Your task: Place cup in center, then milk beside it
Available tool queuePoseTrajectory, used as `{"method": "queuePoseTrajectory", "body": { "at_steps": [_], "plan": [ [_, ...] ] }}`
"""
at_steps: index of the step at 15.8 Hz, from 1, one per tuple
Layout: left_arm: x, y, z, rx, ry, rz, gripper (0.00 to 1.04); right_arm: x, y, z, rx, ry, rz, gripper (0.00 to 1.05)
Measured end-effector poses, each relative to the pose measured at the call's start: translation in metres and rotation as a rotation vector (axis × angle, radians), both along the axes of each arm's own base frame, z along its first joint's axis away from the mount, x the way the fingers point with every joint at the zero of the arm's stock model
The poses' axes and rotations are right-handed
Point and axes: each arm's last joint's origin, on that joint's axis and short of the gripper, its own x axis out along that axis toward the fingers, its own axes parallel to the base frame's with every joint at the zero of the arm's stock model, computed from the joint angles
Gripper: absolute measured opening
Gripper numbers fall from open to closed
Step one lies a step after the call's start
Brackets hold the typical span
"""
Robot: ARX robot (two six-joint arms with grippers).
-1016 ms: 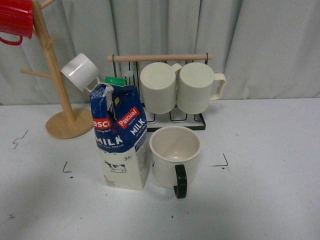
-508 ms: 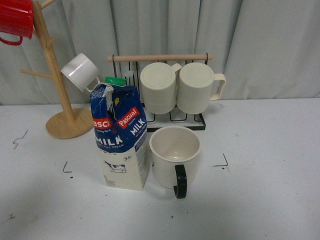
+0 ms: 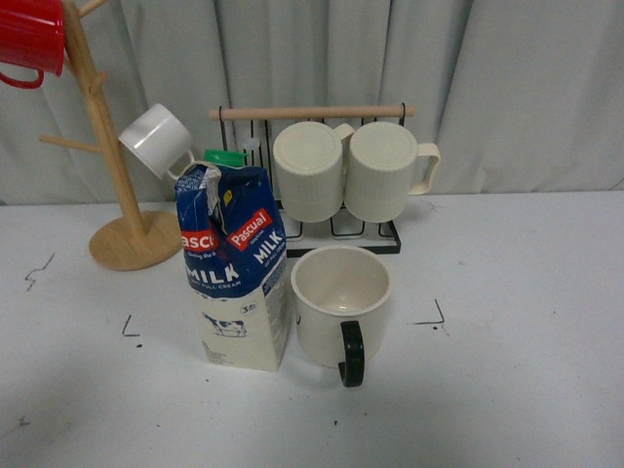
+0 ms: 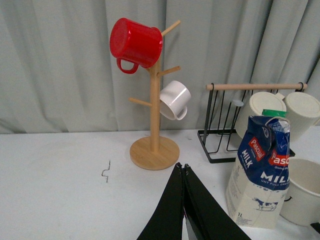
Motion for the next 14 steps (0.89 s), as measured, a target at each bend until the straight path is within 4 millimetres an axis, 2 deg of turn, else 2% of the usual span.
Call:
{"method": "queuePoseTrajectory", "body": {
  "at_steps": [5,7,8,11,12,14],
  "plan": [
    [-0.005,0.000,-0.001,0.000,0.002,0.000,0.02,0.000,0.000,0.000,0.000,0.000,0.000,0.98],
    [-0.015,0.000,-0.006,0.001,0.039,0.000,0.02,0.000,0.000,0.000,0.000,0.000,0.000,0.98],
    [-0.016,0.000,-0.001,0.001,-0.010,-0.001,0.02,0.000,0.000,0.000,0.000,0.001,0.000,0.98],
    [-0.016,0.000,-0.004,0.001,0.014,0.000,0.02,0.000,0.000,0.000,0.000,0.000,0.000,0.98],
    [-0.016,0.000,-0.004,0.001,0.013,-0.001,0.07,0.000,0.000,0.000,0.000,-0.001,0.000,0.98],
    [-0.016,0.000,-0.004,0.001,0.013,0.000,0.32,0.000,0.000,0.000,0.000,0.000,0.000,0.98]
  ]
}}
